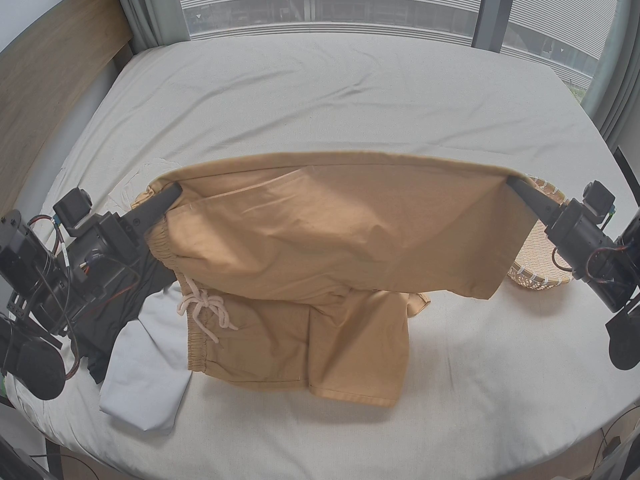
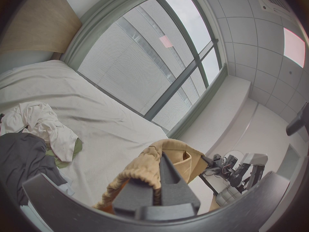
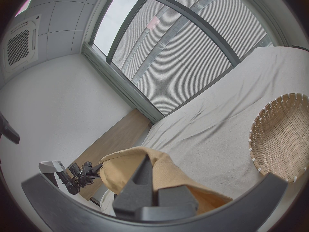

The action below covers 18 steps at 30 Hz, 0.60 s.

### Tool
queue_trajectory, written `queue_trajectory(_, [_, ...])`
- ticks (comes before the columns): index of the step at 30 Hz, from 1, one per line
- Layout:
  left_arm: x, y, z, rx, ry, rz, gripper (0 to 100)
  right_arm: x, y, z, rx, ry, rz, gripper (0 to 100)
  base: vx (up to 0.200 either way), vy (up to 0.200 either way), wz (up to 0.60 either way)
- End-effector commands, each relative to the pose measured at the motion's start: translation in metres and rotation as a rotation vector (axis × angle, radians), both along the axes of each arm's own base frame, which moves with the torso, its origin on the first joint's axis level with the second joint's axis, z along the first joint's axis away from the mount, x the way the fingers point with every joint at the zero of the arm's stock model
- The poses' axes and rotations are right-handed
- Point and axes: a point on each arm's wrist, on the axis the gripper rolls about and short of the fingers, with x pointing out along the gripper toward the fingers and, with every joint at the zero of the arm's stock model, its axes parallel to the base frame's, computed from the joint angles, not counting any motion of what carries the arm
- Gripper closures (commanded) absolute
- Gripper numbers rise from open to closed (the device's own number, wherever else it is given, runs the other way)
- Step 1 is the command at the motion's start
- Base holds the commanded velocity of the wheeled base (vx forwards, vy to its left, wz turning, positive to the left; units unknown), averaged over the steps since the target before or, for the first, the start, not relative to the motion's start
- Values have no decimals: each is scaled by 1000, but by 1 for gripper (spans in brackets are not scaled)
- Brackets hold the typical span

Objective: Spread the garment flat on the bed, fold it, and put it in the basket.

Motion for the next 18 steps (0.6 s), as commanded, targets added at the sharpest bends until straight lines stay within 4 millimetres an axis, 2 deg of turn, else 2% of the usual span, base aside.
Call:
queue_trajectory(1, [27, -6, 0, -47, 16, 29, 100, 25, 1, 4, -3, 17, -14, 100, 0, 0, 0])
queue_trajectory(7, [53, -10, -14, -53, 48, 59, 100, 53, -1, 9, -7, 38, -39, 100, 0, 0, 0])
queue_trajectory(15, [89, -15, -29, -62, 67, 100, 100, 95, -3, -5, -12, 75, -63, 100, 0, 0, 0])
queue_trajectory(17, [89, -15, -29, -62, 67, 100, 100, 95, -3, -5, -12, 75, -63, 100, 0, 0, 0])
queue_trajectory(18, [102, -18, -34, -62, 72, 103, 100, 108, -2, -9, -12, 82, -63, 100, 0, 0, 0])
